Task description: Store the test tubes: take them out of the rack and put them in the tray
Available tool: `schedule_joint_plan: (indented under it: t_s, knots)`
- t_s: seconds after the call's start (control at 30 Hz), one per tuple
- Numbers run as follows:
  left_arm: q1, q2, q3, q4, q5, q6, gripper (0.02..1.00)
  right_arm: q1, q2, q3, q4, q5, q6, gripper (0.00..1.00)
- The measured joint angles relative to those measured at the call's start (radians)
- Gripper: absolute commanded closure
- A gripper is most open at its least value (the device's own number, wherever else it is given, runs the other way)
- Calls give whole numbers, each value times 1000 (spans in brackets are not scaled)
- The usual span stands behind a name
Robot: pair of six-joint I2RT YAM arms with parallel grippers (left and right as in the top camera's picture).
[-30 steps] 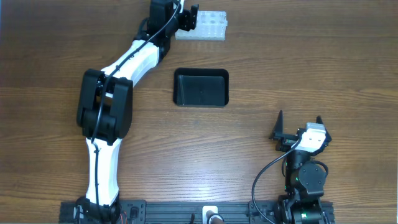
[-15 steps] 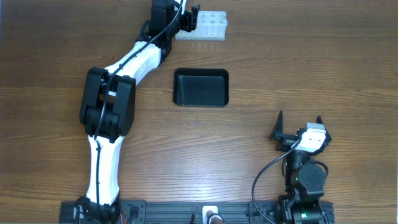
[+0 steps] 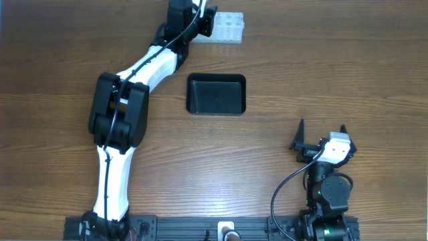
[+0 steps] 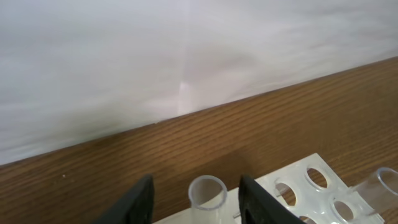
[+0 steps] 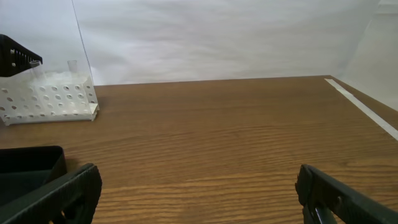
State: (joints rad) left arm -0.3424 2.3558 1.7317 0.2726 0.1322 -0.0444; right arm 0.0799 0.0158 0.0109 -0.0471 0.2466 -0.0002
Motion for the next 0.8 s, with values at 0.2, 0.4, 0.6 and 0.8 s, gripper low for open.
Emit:
schedule_joint_plan:
  t_s: [0.2, 0.4, 0.6, 0.8]
  knots:
    - [-6, 13, 0, -2, 0, 0, 658, 0, 0, 0, 0, 0, 0, 9]
    - [-6, 25, 1, 2, 0, 0, 733, 0, 0, 0, 0, 0, 0, 7]
    - [-6, 25, 2, 2, 2, -1, 844, 0, 0, 0, 0, 0, 0, 7]
    - [-10, 25, 2, 2, 7, 1, 921, 0, 0, 0, 0, 0, 0, 7]
